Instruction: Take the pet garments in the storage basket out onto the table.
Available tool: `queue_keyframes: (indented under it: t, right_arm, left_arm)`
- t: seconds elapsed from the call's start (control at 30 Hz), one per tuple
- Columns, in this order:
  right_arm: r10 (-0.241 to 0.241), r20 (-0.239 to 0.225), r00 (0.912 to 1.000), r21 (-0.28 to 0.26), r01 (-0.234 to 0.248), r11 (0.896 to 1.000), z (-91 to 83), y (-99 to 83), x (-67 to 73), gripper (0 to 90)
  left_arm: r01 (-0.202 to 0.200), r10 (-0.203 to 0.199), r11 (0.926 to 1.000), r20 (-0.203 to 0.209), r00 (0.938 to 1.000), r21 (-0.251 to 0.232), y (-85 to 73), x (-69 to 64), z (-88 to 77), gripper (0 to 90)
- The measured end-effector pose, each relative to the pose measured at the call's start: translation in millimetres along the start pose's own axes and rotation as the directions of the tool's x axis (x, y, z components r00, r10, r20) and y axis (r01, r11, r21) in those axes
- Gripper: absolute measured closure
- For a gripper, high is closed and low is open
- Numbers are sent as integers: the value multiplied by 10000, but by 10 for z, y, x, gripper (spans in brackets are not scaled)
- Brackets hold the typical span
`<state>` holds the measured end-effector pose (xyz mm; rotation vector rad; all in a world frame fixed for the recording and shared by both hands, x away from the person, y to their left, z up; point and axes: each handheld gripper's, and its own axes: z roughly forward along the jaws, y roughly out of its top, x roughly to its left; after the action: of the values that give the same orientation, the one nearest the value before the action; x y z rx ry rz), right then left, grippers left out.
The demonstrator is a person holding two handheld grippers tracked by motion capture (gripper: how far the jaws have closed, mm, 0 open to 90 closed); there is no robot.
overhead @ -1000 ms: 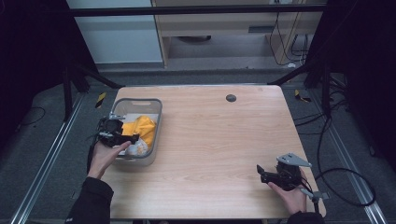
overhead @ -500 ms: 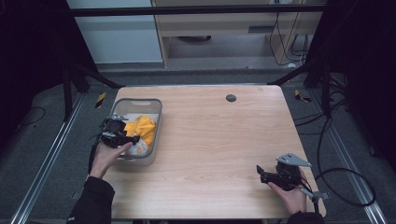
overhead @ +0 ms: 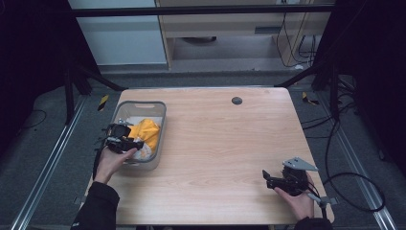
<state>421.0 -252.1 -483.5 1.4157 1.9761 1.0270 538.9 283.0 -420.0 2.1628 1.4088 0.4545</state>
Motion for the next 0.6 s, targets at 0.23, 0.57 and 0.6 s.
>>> queue_keyframes:
  t: [0.23,0.57,0.6]
  right_arm:
    - [5,-11,10000,41,-5,10000,3,0,1,101]
    - [-5,-7,10000,59,6,10000,5,-1,3,99]
    - [8,-7,10000,65,-8,10000,5,-2,4,99]
  left_arm:
    - [10,-13,9999,215,9998,165,-3,-15,36,636]
    - [-148,135,9990,316,9994,413,3,-25,38,780]
    - [-169,156,9990,315,9994,407,3,-27,36,789]
